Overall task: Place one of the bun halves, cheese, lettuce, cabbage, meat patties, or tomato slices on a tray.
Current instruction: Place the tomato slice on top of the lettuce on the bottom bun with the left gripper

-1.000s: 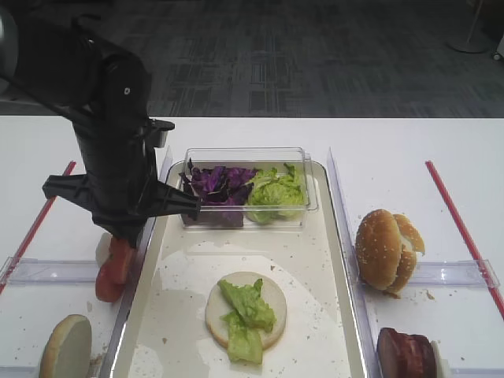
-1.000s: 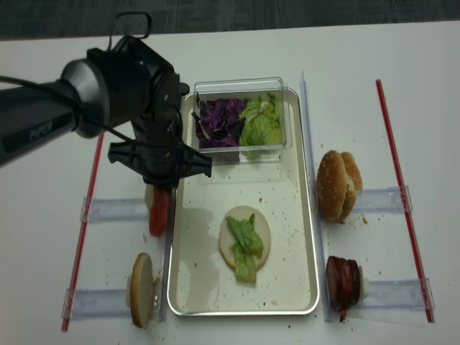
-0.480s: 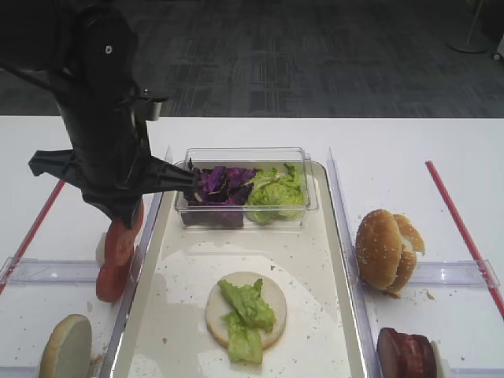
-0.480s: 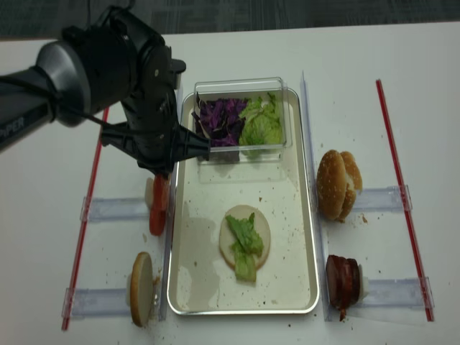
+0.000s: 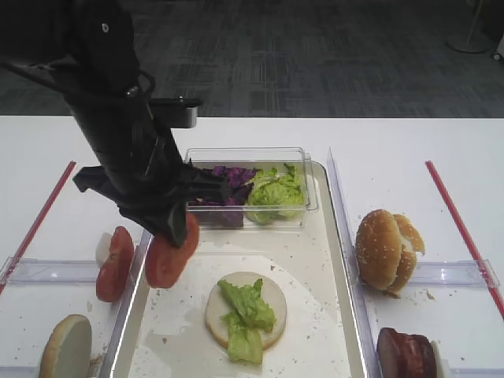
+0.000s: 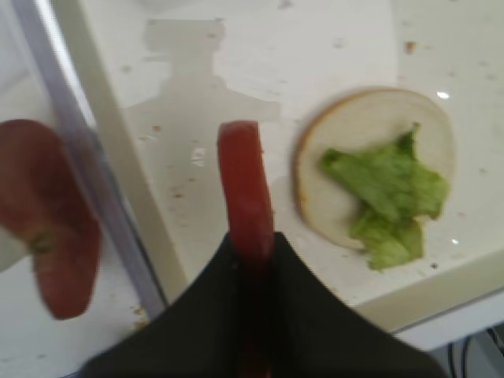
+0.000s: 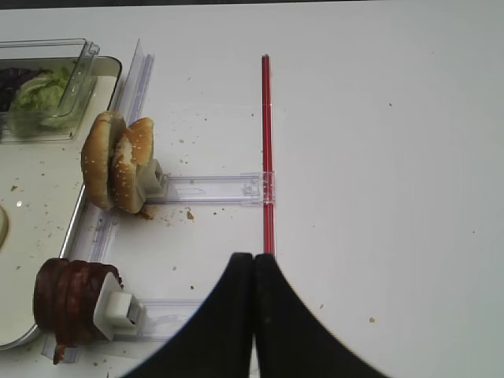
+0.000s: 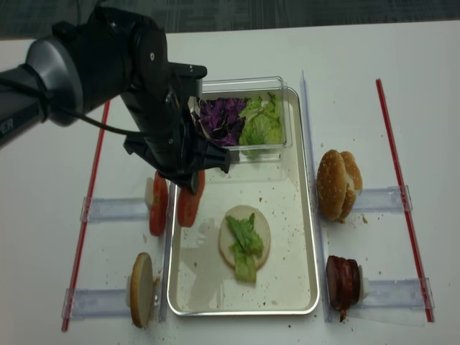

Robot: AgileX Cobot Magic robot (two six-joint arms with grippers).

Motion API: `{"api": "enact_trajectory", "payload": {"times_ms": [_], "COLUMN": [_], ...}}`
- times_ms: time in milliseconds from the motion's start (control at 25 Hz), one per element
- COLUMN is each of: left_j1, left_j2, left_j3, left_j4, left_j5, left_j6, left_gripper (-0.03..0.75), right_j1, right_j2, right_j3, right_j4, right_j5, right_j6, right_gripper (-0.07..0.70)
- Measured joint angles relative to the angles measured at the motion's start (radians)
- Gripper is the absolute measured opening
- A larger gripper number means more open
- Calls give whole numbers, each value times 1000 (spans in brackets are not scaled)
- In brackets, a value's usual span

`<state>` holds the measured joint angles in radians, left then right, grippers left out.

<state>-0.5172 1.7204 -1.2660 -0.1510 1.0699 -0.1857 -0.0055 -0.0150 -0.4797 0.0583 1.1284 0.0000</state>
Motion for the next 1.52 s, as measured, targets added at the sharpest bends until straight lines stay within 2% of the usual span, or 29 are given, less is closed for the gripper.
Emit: {"api": "enact_trajectory", "payload": {"times_ms": [280,480,1120,1520], "left_j1": [0,0,0,0], "left_j2": [0,0,37,140], "left_j3": [0,0,-2,-2], "left_j4": [-349,-511,-562,-568], "left_j5": [21,46,65,25], "left_j6": [289,393,449,471], "left_gripper": [22,22,20,20], "right_j1": [0,0,0,0], "right_j2": [0,0,0,0], "right_j3": [0,0,0,0], "right_j4": [0,0,0,0], "right_j5": [0,0,0,0], "right_j6": [0,0,0,0], "right_gripper": [36,36,36,36]}}
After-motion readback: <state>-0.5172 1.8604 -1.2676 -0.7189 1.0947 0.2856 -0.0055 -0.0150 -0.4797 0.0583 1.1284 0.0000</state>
